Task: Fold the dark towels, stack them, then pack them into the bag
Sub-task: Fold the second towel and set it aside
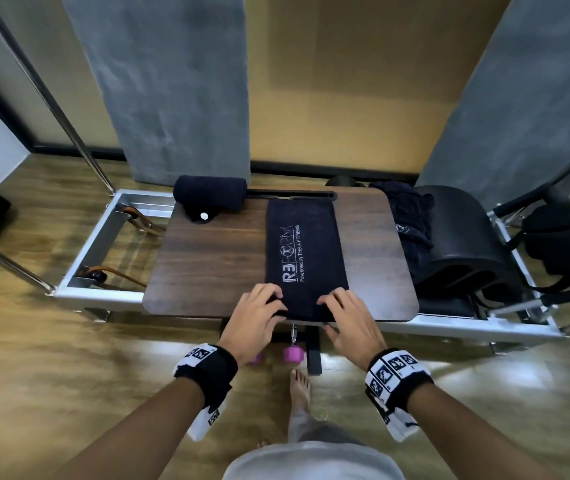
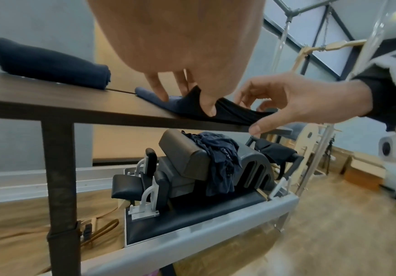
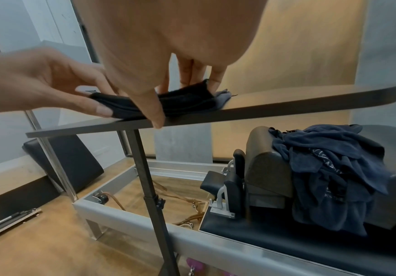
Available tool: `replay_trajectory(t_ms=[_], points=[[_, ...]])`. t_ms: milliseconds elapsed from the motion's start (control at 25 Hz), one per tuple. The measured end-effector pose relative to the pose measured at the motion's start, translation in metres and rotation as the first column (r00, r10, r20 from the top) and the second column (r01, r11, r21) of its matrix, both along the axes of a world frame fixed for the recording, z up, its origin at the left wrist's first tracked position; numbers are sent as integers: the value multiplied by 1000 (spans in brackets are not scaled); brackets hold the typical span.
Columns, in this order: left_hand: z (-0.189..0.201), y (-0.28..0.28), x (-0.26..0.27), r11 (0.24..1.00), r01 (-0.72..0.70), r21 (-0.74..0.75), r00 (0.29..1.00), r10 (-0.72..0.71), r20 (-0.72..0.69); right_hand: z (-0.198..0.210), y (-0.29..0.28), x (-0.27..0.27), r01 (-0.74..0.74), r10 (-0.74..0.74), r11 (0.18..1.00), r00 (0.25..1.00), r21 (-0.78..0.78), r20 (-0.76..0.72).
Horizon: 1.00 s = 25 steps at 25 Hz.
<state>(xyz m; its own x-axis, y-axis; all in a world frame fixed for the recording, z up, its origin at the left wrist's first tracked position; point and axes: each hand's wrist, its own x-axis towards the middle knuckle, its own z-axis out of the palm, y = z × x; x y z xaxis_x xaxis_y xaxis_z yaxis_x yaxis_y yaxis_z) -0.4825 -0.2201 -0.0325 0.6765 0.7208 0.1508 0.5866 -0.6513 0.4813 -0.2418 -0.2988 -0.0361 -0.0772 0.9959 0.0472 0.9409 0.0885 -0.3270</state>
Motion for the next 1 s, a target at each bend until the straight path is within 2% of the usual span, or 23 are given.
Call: replay_trajectory(t_ms=[160,200,280,360,480,560,640,720,800,920,1000], points=[[-2,5,-2,989,-118,-85,992,121,35,-2,2,10,-39,37,999,996,20,84],[-4,7,-1,984,-138,-111,989,144,46,-2,4,12,-33,32,999,998,17,52],[-7,11,2,962,-185,-199,977,202,67,2,10,16,47,-49,999,992,-14,-115],[-9,14,7,900,-258,-352,942,315,115,7,16,19,128,-140,990,950,-59,-281],[-7,18,14,736,-381,-559,840,528,124,4,22,23,140,-122,990,933,30,-339],[-6,23,17,693,-433,-576,821,567,65,3,22,22,165,-145,985,941,41,-306],[-4,28,21,671,-466,-577,816,578,14,3,22,22,167,-152,983,972,75,-179],[-3,34,23,637,-487,-598,807,591,-28,6,22,21,89,-85,976,996,197,-30],[-3,41,24,601,-493,-629,805,589,-69,11,22,16,-18,6,960,999,279,42],[-1,49,24,579,-501,-643,816,563,-129,15,23,9,-174,151,961,981,214,119],[0,52,24,580,-493,-648,825,547,-138,16,29,7,-196,176,970,974,141,142]])
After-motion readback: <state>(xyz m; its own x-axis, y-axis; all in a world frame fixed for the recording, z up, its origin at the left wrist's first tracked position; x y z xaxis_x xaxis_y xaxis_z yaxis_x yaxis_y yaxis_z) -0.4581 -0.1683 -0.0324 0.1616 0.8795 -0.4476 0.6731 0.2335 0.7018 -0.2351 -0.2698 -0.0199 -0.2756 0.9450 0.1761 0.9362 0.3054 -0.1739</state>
